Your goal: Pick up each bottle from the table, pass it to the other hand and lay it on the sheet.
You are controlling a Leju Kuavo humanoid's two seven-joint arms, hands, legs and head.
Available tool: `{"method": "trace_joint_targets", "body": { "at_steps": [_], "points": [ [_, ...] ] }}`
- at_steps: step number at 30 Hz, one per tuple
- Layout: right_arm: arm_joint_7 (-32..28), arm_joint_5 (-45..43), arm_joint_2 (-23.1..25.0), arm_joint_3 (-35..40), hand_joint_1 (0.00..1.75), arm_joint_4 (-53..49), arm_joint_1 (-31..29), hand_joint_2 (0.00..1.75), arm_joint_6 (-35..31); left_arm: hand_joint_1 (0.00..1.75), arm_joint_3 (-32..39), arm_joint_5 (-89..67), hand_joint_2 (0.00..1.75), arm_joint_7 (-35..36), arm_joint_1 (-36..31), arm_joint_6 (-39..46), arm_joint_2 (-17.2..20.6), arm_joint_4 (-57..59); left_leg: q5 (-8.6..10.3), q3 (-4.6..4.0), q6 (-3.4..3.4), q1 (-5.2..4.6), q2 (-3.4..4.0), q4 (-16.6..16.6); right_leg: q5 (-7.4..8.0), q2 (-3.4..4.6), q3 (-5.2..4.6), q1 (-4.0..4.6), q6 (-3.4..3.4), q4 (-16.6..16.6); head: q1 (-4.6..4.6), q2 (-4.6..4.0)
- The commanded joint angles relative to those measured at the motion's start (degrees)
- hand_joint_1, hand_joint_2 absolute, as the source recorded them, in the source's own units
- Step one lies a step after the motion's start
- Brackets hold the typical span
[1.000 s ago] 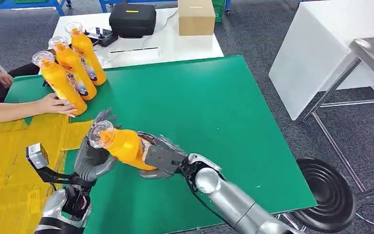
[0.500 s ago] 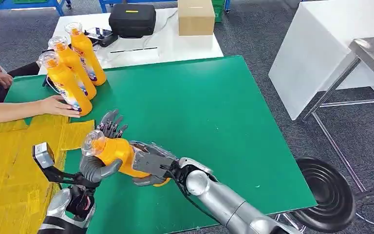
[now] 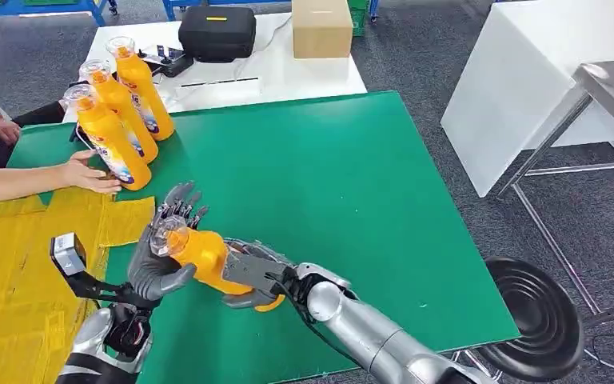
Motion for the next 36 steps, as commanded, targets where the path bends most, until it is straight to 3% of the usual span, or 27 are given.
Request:
{"method": "trace_joint_targets", "body": {
  "at_steps": [1,11,23,24,25,26,36],
  "points": [
    [0.25,0.81,0.45,3.35,1.75,5.27,-3.23,1.75,0.17,1.75,-4.36,-3.8,1.75,0.96,-4.48,-0.68,3.23,5.35,0.0,0.06,-0.03,0.02,-0.14,-0.01,-0.02,0.02,0.08,0.0,0.0,-0.01,0.0,0.0],
    [0.96,0.74,1.23,4.04,1.75,5.49,-6.52,1.75,1.25,1.75,-10.84,-12.66,1.75,-0.09,-9.59,-2.4,8.91,13.18,0.0,0.05,-0.03,0.0,-0.11,0.01,-0.02,0.06,0.05,-0.02,-0.01,0.05,0.02,0.0],
    [1.0,0.28,1.11,4.65,1.75,5.25,-7.38,1.75,1.42,1.75,-12.35,-12.14,1.75,-0.84,-10.66,-4.69,10.76,15.05,-0.01,0.13,-0.03,0.01,0.0,-0.01,-0.01,0.19,0.13,-0.03,-0.02,0.05,0.02,0.0],
    [0.94,0.18,1.2,4.8,1.75,5.45,-7.53,1.75,1.44,1.41,-12.95,-11.38,1.75,-0.81,-11.03,-5.8,11.15,15.72,-0.03,0.18,-0.05,0.02,-0.01,-0.01,-0.02,0.24,0.17,-0.03,-0.02,0.06,0.02,0.0],
    [0.85,0.12,1.25,4.99,1.75,5.59,-7.71,1.75,1.58,0.4,-13.52,-11.3,1.75,-0.77,-11.22,-6.31,11.72,15.95,0.0,0.14,-0.03,0.0,0.0,-0.02,0.0,0.2,0.13,-0.04,-0.02,0.05,0.0,0.02],
    [0.79,-0.02,1.36,5.16,1.75,5.79,-7.92,1.75,1.65,0.0,-14.41,-11.33,1.75,-1.0,-11.66,-7.11,12.5,16.44,-0.02,0.17,-0.06,0.03,-0.01,-0.01,-0.01,0.26,0.16,-0.02,-0.03,0.05,0.04,0.0],
    [0.61,-0.28,1.59,5.64,1.75,6.22,-8.43,1.75,1.8,0.0,-15.66,-10.53,1.75,-1.74,-12.11,-8.57,13.62,17.44,0.01,0.09,-0.02,0.02,-0.04,-0.01,-0.02,0.12,0.09,-0.02,0.0,0.06,-0.02,0.0]
  ]
}}
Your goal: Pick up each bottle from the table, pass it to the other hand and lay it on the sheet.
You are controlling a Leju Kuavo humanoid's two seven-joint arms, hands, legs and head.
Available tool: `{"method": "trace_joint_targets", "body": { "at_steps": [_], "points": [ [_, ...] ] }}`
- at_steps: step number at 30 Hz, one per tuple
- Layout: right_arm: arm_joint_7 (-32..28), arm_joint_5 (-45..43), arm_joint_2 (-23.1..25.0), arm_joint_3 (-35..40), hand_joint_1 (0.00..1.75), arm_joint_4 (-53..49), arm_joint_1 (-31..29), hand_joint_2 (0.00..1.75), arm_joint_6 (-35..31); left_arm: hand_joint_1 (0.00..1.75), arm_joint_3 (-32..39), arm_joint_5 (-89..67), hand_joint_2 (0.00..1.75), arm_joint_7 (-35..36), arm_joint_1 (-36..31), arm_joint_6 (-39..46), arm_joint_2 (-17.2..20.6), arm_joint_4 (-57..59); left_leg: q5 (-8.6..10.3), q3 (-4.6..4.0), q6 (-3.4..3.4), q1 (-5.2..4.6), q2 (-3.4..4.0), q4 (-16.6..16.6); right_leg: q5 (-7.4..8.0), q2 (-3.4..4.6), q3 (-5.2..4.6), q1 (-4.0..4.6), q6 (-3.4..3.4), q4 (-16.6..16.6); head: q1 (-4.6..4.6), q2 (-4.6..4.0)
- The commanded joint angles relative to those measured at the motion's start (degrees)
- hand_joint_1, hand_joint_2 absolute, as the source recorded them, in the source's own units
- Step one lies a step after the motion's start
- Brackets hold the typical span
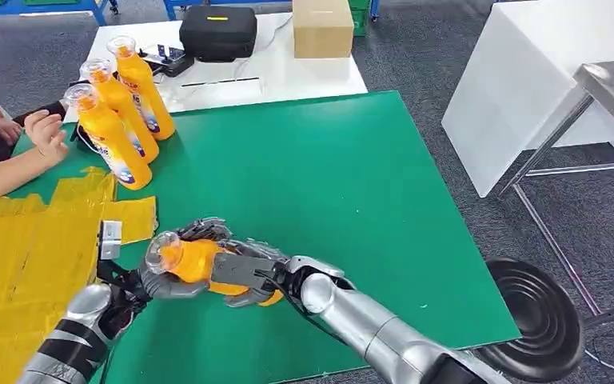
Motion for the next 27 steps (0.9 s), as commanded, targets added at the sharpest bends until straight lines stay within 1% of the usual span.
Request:
{"method": "trace_joint_targets", "body": {
  "at_steps": [1,3,7,10,16,21,23,27],
  "points": [
    [-0.09,-0.26,0.04,3.1,1.75,3.12,-4.19,1.75,0.29,0.0,-4.19,-0.2,1.75,0.12,-1.93,-0.29,1.86,4.98,-0.07,0.12,-0.05,0.06,-0.06,0.02,-0.04,0.18,0.1,0.03,-0.01,0.01,0.0,0.0],
    [-0.12,-0.32,-0.02,3.26,1.75,3.14,-4.26,1.75,0.26,0.0,-4.46,0.25,1.75,0.11,-1.94,-0.53,1.89,5.0,-0.01,0.05,-0.01,-0.01,-0.12,0.0,-0.03,0.01,0.04,-0.02,0.01,0.01,0.0,0.0],
    [-0.06,-0.4,-0.11,3.54,1.75,3.06,-4.71,1.75,0.11,0.0,-4.42,2.4,1.75,0.33,-1.87,-1.54,2.51,5.5,-0.03,0.03,-0.03,0.01,-0.04,0.03,-0.02,0.12,0.03,0.0,0.0,0.02,0.0,0.0],
    [0.12,-0.6,-0.13,3.84,1.75,3.08,-4.84,1.75,0.2,0.0,-4.67,3.17,1.75,0.53,-1.77,-1.44,2.74,5.44,-0.05,0.06,-0.05,0.05,-0.12,0.04,-0.04,0.11,0.08,0.03,-0.01,0.02,0.0,0.02],
    [0.16,-1.05,-0.32,4.49,1.75,3.18,-4.58,1.75,0.19,0.0,-3.86,6.39,1.75,1.35,-0.92,-1.08,2.34,4.99,-0.04,0.08,-0.04,0.02,-0.09,0.0,-0.04,0.12,0.08,0.0,0.0,0.0,-0.02,0.0],
    [0.12,-1.11,-0.3,4.85,1.75,3.41,-4.16,1.75,-0.08,0.0,-1.99,9.92,1.75,2.02,0.17,-0.99,0.7,4.34,-0.06,0.12,-0.04,0.06,-0.11,0.01,-0.04,0.14,0.14,0.03,0.0,-0.02,0.0,0.0],
    [0.12,-1.11,-0.3,4.85,1.75,3.41,-4.16,1.75,-0.08,0.0,-1.99,9.92,1.75,2.02,0.17,-0.99,0.7,4.34,-0.04,0.09,-0.02,0.03,-0.09,-0.01,-0.03,0.1,0.09,0.0,0.01,-0.03,0.0,0.0],
    [0.09,-0.82,-0.55,4.9,1.75,3.3,-3.4,1.75,-0.34,0.0,0.39,12.71,1.75,2.34,1.82,-0.08,-1.17,2.83,-0.07,0.14,-0.04,0.05,-0.18,0.0,-0.07,0.09,0.17,0.02,0.01,-0.04,0.0,0.0]
  ]
}}
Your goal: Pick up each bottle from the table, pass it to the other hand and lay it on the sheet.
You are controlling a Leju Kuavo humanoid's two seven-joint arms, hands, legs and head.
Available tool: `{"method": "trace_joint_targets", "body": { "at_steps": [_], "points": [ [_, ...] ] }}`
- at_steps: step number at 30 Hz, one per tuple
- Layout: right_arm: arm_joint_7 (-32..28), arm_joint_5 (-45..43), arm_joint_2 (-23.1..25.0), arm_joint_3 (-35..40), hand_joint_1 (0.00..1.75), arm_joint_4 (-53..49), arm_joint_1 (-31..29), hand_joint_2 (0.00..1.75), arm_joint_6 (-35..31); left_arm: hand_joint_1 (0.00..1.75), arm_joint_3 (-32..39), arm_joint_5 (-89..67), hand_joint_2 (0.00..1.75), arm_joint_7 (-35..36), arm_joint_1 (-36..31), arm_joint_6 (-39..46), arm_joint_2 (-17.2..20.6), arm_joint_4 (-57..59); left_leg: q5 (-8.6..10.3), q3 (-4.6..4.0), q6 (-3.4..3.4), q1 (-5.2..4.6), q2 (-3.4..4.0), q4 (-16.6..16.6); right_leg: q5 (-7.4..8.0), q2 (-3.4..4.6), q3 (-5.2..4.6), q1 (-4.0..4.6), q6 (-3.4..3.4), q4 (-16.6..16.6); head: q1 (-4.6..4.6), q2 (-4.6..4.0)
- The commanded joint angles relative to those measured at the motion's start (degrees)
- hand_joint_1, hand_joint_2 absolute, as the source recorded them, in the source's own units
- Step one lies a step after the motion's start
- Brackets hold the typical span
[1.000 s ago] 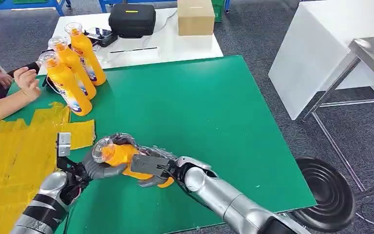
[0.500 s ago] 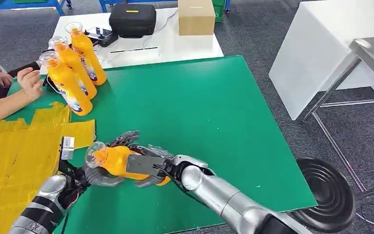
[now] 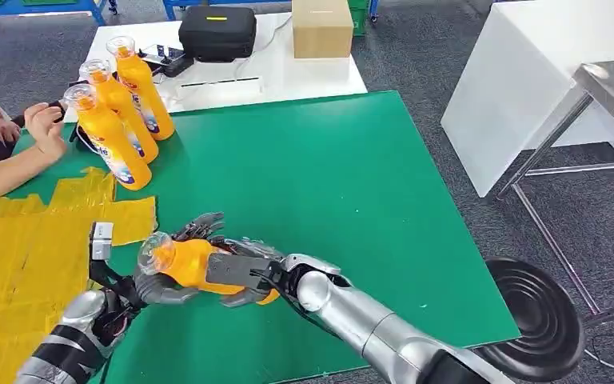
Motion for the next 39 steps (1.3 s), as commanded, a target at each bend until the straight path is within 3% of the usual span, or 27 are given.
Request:
{"method": "trace_joint_targets", "body": {
  "at_steps": [1,8,9,10,39],
  "points": [
    [-0.04,0.16,-0.94,2.94,1.75,2.6,-2.01,1.75,-0.37,0.0,2.57,3.23,1.75,0.77,1.45,1.39,-3.41,0.23,-0.03,0.12,-0.02,0.02,-0.12,-0.03,-0.03,0.05,0.13,0.0,0.01,-0.04,0.0,0.0],
    [-0.08,0.26,-1.07,2.95,1.75,2.49,-1.68,1.75,-0.49,0.03,3.31,3.64,1.75,1.24,1.71,2.02,-3.91,-0.16,-0.05,0.16,-0.05,0.06,-0.21,-0.01,-0.06,0.04,0.19,0.04,-0.01,-0.04,0.0,0.0],
    [-0.08,0.26,-1.17,2.93,1.75,2.53,-1.65,1.75,-0.5,1.15,3.3,3.64,1.75,1.24,1.72,2.03,-3.96,-0.17,-0.08,0.19,-0.07,0.1,-0.23,0.01,-0.07,0.07,0.23,0.06,-0.01,-0.03,0.0,0.0],
    [-0.08,0.26,-1.22,2.9,1.75,2.53,-1.67,1.75,-0.51,1.75,3.31,3.64,1.75,1.24,1.68,2.04,-3.99,-0.2,-0.04,0.13,-0.04,0.06,-0.17,-0.01,-0.04,0.05,0.16,0.03,0.0,-0.05,0.0,0.0],
    [-0.08,0.51,-1.8,2.29,1.75,2.08,-1.71,1.75,-0.89,1.75,4.24,2.73,1.75,0.94,1.86,2.69,-4.45,-0.79,-0.05,0.13,-0.04,0.05,-0.2,0.02,-0.06,0.05,0.15,0.03,0.01,-0.01,0.0,0.0]
  ]
}}
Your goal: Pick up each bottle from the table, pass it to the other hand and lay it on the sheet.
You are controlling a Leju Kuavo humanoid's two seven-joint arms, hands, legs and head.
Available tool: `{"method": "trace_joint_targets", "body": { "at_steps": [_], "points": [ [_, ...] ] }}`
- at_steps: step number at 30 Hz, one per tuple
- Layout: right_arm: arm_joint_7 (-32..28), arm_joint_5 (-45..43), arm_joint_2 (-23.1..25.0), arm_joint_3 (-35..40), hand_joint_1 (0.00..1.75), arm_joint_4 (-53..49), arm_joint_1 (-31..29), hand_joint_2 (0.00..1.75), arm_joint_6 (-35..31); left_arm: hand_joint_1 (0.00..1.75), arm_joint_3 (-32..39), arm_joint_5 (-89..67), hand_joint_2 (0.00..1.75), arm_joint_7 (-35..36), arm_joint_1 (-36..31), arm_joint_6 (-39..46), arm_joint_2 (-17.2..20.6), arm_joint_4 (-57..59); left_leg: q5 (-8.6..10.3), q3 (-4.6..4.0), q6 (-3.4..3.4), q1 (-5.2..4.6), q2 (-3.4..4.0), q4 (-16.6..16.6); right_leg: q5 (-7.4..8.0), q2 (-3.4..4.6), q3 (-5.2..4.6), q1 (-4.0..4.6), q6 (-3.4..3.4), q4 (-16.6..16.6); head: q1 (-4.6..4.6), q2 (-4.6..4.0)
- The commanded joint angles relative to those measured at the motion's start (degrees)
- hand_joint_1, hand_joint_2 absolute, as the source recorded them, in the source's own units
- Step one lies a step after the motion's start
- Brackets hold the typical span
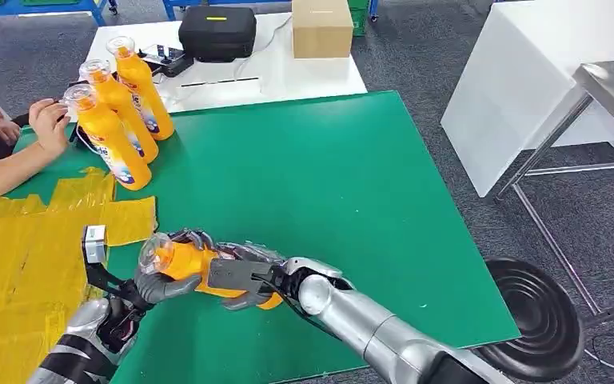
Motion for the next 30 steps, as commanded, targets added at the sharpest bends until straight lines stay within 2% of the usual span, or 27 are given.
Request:
{"method": "trace_joint_targets", "body": {
  "at_steps": [1,6,8,20,30],
  "points": [
    [-0.08,-0.19,-1.27,1.56,1.75,1.77,-2.2,1.75,-0.23,1.75,0.54,-0.18,1.75,0.2,-1.02,0.01,-0.98,1.46,-0.07,0.15,-0.06,0.09,-0.23,0.03,-0.07,0.07,0.2,0.06,0.0,-0.01,0.0,0.0],
    [-0.09,-0.2,-1.31,1.49,1.75,1.74,-2.22,1.75,-0.28,1.75,0.6,-0.17,1.75,0.2,-1.13,0.06,-1.08,1.37,-0.02,0.04,-0.02,0.04,-0.14,0.01,-0.02,0.01,0.07,0.02,0.01,-0.02,0.0,0.0],
    [-0.07,-0.03,-1.39,1.32,1.75,1.54,-2.01,1.75,-0.45,0.0,1.5,-0.17,1.75,0.21,-1.14,0.74,-1.67,1.22,-0.03,0.07,-0.03,0.05,-0.21,0.03,-0.05,0.0,0.12,0.03,0.01,0.0,0.0,0.0],
    [-0.84,1.39,-1.65,0.7,1.75,1.13,-0.97,1.75,-0.39,0.0,5.78,8.65,1.75,1.09,1.67,-1.57,-5.85,-1.98,-0.06,0.15,-0.04,0.06,-0.22,-0.01,-0.07,0.03,0.2,0.03,0.01,-0.05,-0.02,0.0],
    [-0.45,1.6,-1.65,0.44,1.75,0.84,-0.76,1.75,-0.55,0.0,5.71,5.78,1.75,1.06,1.24,0.74,-5.61,-2.32,-0.01,0.04,-0.02,0.03,-0.19,0.0,-0.04,-0.02,0.08,0.01,0.01,-0.02,0.0,0.0]
  ]
}}
